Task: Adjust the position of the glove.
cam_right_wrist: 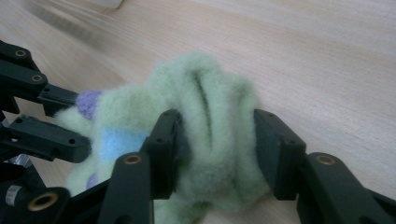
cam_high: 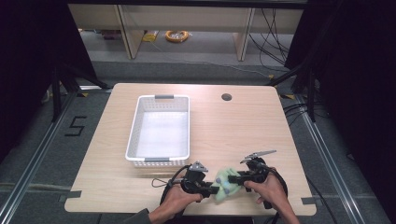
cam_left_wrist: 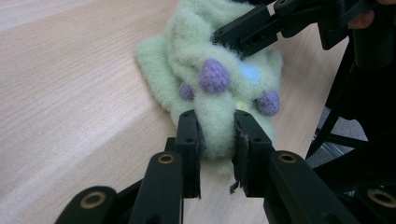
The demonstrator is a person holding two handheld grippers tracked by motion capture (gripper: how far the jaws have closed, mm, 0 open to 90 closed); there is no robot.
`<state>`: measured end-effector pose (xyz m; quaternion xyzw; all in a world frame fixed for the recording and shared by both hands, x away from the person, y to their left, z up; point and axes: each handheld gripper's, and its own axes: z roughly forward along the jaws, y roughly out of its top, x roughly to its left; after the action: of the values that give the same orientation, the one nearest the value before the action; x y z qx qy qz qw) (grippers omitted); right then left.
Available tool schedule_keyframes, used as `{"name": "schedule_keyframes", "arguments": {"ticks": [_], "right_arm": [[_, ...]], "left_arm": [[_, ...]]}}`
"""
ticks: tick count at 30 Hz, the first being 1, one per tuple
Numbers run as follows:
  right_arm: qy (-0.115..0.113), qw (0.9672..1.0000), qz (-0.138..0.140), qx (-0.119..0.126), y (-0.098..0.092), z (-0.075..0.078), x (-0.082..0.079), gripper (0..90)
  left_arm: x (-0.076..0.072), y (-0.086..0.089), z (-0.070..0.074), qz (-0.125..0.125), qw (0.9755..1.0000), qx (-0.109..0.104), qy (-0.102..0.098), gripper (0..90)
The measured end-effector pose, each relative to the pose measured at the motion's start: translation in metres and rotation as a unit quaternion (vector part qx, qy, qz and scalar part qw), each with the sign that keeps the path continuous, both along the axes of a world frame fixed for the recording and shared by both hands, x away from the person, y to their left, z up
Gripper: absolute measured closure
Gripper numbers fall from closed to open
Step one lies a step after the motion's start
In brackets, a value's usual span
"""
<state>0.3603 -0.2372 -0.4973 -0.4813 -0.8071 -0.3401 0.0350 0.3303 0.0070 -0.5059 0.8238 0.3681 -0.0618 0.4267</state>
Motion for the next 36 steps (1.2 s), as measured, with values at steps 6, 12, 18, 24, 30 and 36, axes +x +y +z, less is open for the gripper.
{"name": "schedule_keyframes", "arguments": {"ticks": [6, 12, 18, 24, 30, 36], "right_arm": [[0.003, 0.9998, 0.001, 0.018, -0.001, -0.002, -0.003, 66.1], [-0.012, 0.9996, 0.023, 0.009, 0.002, 0.001, -0.004, 71.3], [-0.031, 0.9991, 0.027, 0.01, 0.003, 0.006, -0.006, 73.3], [-0.046, 0.9981, 0.038, 0.011, 0.006, 0.017, -0.008, 74.0], [-0.068, 0.9967, 0.039, 0.021, 0.007, 0.033, -0.007, 74.0], [-0.086, 0.9949, 0.045, 0.024, 0.017, 0.054, 0.003, 73.9]], "left_arm": [[0.0, 0.0, 0.0, -0.002, 1.0, -0.007, 0.003, 73.5], [0.0, 0.003, 0.001, -0.005, 1.0, -0.006, -0.002, 73.7], [-0.001, 0.005, 0.005, -0.006, 0.9999, -0.01, -0.002, 73.8], [-0.003, 0.008, 0.017, -0.011, 0.9998, -0.011, -0.011, 73.8], [0.0, 0.014, 0.035, -0.005, 0.9994, -0.016, -0.029, 73.8], [0.005, 0.023, 0.053, 0.01, 0.999, -0.016, -0.04, 73.6]]}}
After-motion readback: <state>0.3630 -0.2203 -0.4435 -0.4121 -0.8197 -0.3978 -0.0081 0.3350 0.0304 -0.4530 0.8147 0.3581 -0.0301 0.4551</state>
